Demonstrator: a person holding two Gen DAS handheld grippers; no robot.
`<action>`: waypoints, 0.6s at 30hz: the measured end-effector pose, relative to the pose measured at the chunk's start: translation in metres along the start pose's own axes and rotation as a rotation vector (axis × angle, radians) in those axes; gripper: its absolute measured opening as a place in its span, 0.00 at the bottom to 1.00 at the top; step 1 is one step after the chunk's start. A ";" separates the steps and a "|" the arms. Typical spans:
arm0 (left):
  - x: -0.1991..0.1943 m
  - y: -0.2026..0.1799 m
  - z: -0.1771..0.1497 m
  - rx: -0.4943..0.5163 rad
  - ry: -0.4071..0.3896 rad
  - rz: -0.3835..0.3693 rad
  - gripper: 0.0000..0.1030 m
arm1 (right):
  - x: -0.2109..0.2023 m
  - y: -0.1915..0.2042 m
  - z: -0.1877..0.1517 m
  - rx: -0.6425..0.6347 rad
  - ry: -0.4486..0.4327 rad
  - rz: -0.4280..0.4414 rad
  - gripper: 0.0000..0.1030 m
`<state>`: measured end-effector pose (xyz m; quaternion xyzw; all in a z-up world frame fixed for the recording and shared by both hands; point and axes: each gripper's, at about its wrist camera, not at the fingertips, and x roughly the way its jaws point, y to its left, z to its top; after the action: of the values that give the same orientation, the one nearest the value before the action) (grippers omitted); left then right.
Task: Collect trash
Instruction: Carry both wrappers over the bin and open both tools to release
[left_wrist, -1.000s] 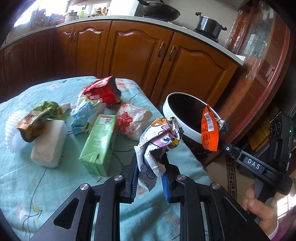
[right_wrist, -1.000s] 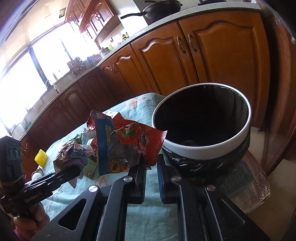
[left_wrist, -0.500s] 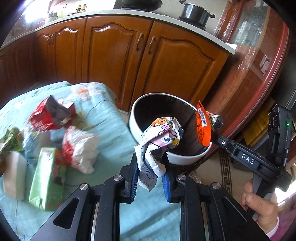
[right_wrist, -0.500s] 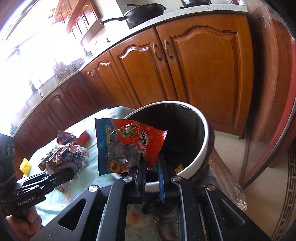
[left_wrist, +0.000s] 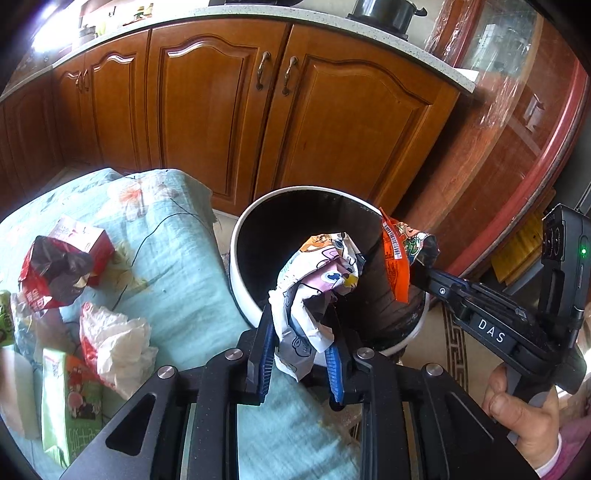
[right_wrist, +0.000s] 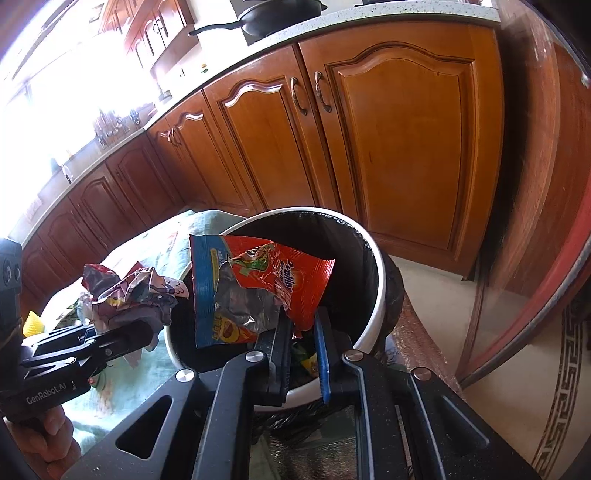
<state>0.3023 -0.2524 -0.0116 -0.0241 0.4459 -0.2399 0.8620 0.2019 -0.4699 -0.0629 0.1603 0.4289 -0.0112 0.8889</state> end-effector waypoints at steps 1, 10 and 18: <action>0.003 -0.001 0.002 -0.001 0.003 0.000 0.23 | 0.001 0.000 0.002 -0.007 0.004 -0.004 0.12; 0.023 -0.009 0.020 0.009 0.019 0.005 0.26 | 0.008 -0.002 0.014 -0.048 0.027 -0.035 0.16; 0.024 -0.012 0.019 0.000 0.016 0.013 0.60 | 0.012 -0.001 0.016 -0.069 0.050 -0.049 0.27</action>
<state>0.3246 -0.2765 -0.0152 -0.0193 0.4531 -0.2344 0.8599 0.2212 -0.4742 -0.0635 0.1190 0.4550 -0.0143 0.8824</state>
